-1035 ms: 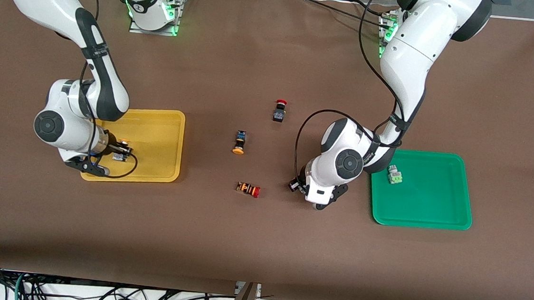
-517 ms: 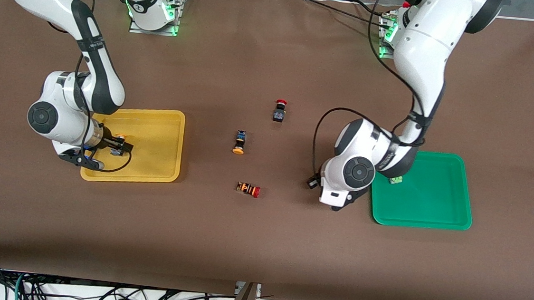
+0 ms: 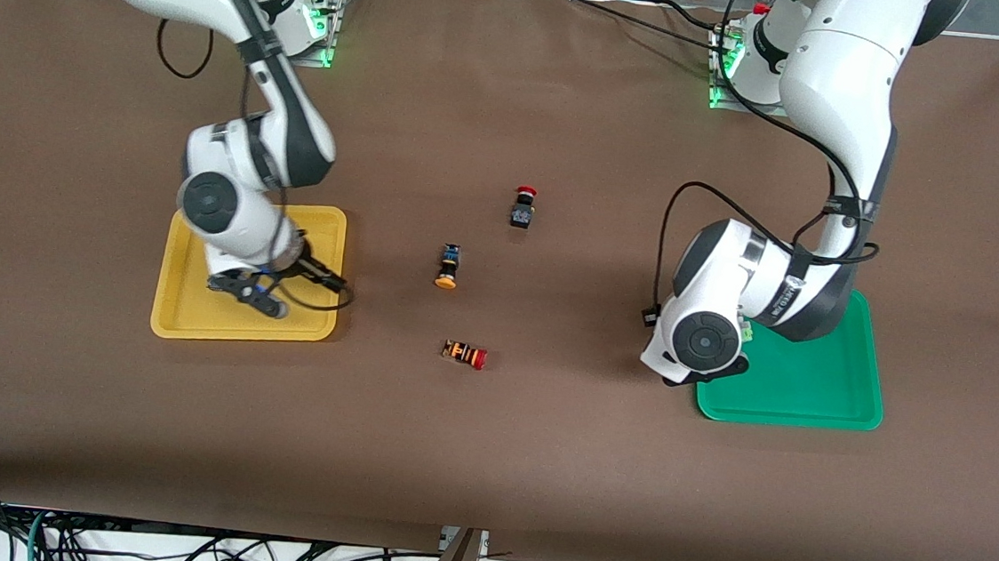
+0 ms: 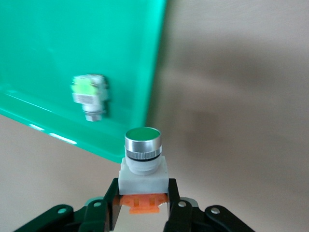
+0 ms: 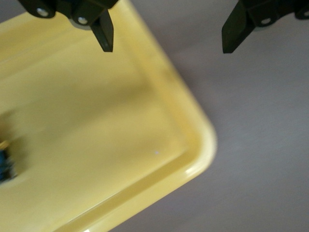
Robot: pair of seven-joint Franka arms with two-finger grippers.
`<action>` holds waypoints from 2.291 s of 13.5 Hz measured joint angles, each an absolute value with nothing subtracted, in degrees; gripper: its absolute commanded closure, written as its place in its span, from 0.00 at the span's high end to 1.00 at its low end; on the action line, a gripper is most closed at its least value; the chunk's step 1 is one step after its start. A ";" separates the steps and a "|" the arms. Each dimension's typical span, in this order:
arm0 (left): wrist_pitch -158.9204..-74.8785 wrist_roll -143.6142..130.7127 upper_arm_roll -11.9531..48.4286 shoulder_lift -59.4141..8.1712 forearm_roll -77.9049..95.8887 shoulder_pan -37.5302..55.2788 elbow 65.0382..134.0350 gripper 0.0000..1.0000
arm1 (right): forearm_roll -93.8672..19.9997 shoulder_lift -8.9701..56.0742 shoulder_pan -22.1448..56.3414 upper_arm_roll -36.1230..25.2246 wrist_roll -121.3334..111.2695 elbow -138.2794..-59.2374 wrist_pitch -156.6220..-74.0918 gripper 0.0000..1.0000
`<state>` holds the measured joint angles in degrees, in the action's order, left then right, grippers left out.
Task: Place green and yellow buttons in trays
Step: 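Grasp the yellow-capped button while the left gripper carries the green button, then release the green button in the green tray while the right gripper carries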
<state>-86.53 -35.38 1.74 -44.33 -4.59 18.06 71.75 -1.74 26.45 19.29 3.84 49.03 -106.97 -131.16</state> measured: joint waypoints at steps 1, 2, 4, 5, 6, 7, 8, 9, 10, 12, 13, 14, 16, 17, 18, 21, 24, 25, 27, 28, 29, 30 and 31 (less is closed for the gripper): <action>-85.11 -31.95 1.51 -44.19 -4.68 16.73 71.72 0.15 | -1.75 26.56 22.54 3.92 52.65 -105.91 -131.19 0.99; -84.14 -28.22 1.42 -43.99 -4.69 15.25 71.71 0.16 | -1.75 26.83 25.63 3.97 55.21 -105.06 -131.28 0.99; -82.14 -21.24 1.31 -43.55 -4.71 12.22 71.71 0.21 | -1.76 28.26 30.17 3.98 57.44 -104.24 -133.73 0.99; -81.15 -18.17 1.30 -43.40 -4.71 10.57 71.71 0.22 | -1.78 29.58 31.73 3.97 57.89 -104.20 -136.44 0.99; -80.59 -14.93 1.29 -43.35 -4.71 8.96 71.74 0.22 | -1.78 31.41 33.03 3.96 58.40 -104.20 -139.58 0.99; -80.37 -11.44 1.28 -43.35 -4.71 7.55 71.89 0.22 | -1.78 33.41 33.91 3.95 58.69 -104.20 -142.51 0.99; -80.35 -7.57 1.27 -43.35 -4.71 6.16 72.15 0.22 | -1.78 35.48 34.44 3.93 58.73 -104.21 -145.49 0.99; -80.41 -3.28 1.30 -43.36 -4.67 4.58 72.56 0.22 | -1.78 37.37 34.67 3.90 58.73 -104.18 -148.01 0.99; -80.99 1.25 1.35 -43.36 -4.05 2.74 73.20 0.22 | -1.78 38.78 34.69 3.88 58.73 -104.13 -149.66 0.98; -84.60 11.17 1.54 -43.48 -0.60 -1.05 75.25 0.22 | -1.76 39.79 34.78 3.80 58.73 -104.07 -150.44 0.53; -86.76 15.95 1.59 -43.63 0.32 -2.45 76.28 0.22 | -1.76 39.75 34.90 3.71 58.73 -104.07 -150.39 0.27; -88.73 19.86 1.63 -43.91 0.65 -3.24 77.01 0.23 | -1.76 39.72 34.99 3.67 58.73 -104.07 -150.33 0.04; -93.43 25.21 1.78 -44.58 0.74 -3.47 78.52 0.25 | -1.76 39.56 35.05 3.63 58.73 -103.93 -150.46 0.00; -96.15 28.08 2.03 -44.87 0.74 -3.44 79.42 0.31 | -1.76 39.39 35.05 3.57 58.73 -103.91 -150.42 0.00; -98.45 30.91 2.21 -45.08 0.74 -3.42 80.26 0.44 | -1.76 39.26 35.06 3.33 58.72 -103.88 -150.41 0.00; -101.29 36.44 2.20 -45.50 0.71 -3.70 81.13 1.00 | -1.73 38.79 35.05 0.65 57.26 -103.18 -148.65 0.00; -101.01 37.59 2.20 -45.33 0.59 -3.91 81.04 1.00 | -1.74 35.24 34.14 -2.58 50.22 -102.00 -140.56 0.00; -99.89 37.62 2.27 -44.84 0.59 -3.86 80.76 1.00 | -1.76 33.44 32.96 -3.42 46.22 -101.78 -137.69 0.00; -95.64 37.04 2.66 -42.20 0.59 -3.29 79.65 1.00 | -1.77 30.01 29.06 -4.27 36.89 -101.71 -132.03 0.00; -93.10 35.02 2.73 -39.90 0.59 -2.67 79.15 1.00 | -1.77 28.66 26.98 -5.00 31.93 -101.73 -129.37 0.00; -90.79 31.43 2.78 -37.21 0.59 -2.08 78.77 1.00 | -1.78 27.74 25.30 -6.12 27.38 -101.85 -127.42 0.00; -88.40 26.89 2.87 -34.17 0.59 -1.66 78.25 1.00 | -1.79 27.23 24.22 -7.53 23.37 -102.28 -126.60 0.00; -86.40 22.44 2.89 -31.07 0.60 -1.44 77.65 1.00 | -1.83 27.15 23.63 -8.78 19.84 -103.02 -126.77 0.00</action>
